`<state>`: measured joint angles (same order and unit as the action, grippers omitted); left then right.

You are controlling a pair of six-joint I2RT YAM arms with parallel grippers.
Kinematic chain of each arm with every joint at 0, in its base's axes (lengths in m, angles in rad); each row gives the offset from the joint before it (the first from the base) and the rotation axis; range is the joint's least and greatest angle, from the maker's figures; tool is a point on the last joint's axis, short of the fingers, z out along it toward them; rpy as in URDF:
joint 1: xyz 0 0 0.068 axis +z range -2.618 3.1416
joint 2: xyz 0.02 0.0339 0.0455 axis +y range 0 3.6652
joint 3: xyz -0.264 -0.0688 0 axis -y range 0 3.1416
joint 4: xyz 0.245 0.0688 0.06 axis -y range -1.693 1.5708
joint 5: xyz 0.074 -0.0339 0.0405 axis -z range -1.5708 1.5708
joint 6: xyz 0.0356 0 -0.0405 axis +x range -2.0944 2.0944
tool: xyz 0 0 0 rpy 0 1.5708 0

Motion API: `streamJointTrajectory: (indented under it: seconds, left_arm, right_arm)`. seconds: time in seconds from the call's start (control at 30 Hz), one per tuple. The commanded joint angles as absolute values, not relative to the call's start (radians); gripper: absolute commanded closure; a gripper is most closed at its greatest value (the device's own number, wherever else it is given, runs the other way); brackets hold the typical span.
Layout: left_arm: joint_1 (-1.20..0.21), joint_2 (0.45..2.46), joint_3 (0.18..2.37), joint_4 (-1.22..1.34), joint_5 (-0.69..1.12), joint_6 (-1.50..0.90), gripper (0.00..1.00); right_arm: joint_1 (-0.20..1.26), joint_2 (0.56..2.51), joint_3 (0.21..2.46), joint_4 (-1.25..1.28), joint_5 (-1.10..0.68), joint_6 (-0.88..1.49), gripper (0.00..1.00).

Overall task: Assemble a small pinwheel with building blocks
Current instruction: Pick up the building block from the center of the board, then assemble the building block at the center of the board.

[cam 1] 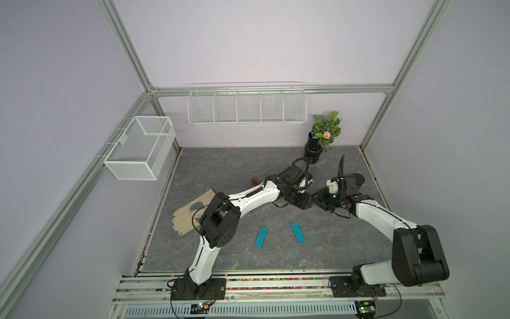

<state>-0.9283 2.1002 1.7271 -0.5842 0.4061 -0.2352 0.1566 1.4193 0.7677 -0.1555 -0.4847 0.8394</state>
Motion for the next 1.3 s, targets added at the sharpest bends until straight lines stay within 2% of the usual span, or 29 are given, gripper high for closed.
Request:
streamJointTrajectory:
  seconds: [0.0,0.23,0.3,0.4,0.5,0.57,0.67,0.77,0.93,1.27]
  left_arm:
    - [-0.934,2.133,1.765,-0.606,0.424,-0.204,0.57]
    - [-0.934,2.181,1.83,-0.628,0.42,-0.174,0.72]
    - [-0.935,2.196,1.853,-0.641,0.42,-0.161,0.81]
    - [-0.934,2.212,1.871,-0.653,0.412,-0.142,1.0]
    - [-0.934,2.207,1.873,-0.682,0.342,-0.107,1.0]
    - [-0.934,2.204,1.877,-0.738,0.259,-0.056,1.0]
    - [-0.923,2.212,1.893,-0.836,0.149,0.025,1.0]
    - [-0.907,2.226,1.908,-0.908,0.031,0.103,1.0]
    - [-0.876,2.246,1.915,-0.937,-0.089,0.22,1.0]
    - [-0.832,2.34,1.982,-0.95,-0.118,0.317,1.0]
  right_arm:
    - [0.151,1.384,0.744,-0.12,-0.513,0.868,0.62]
    - [0.149,1.364,0.735,-0.117,-0.523,0.875,0.62]
    - [0.149,1.357,0.733,-0.117,-0.524,0.875,0.62]
    - [0.149,1.353,0.73,-0.125,-0.525,0.868,0.59]
    - [0.149,1.34,0.732,-0.164,-0.503,0.848,0.42]
    - [0.145,1.319,0.743,-0.22,-0.466,0.807,0.23]
    - [0.117,1.279,0.78,-0.343,-0.402,0.718,0.14]
    - [0.08,1.243,0.822,-0.463,-0.342,0.618,0.11]
    - [0.009,1.199,0.835,-0.536,-0.35,0.55,0.1]
    - [-0.01,1.174,0.82,-0.552,-0.372,0.531,0.1]
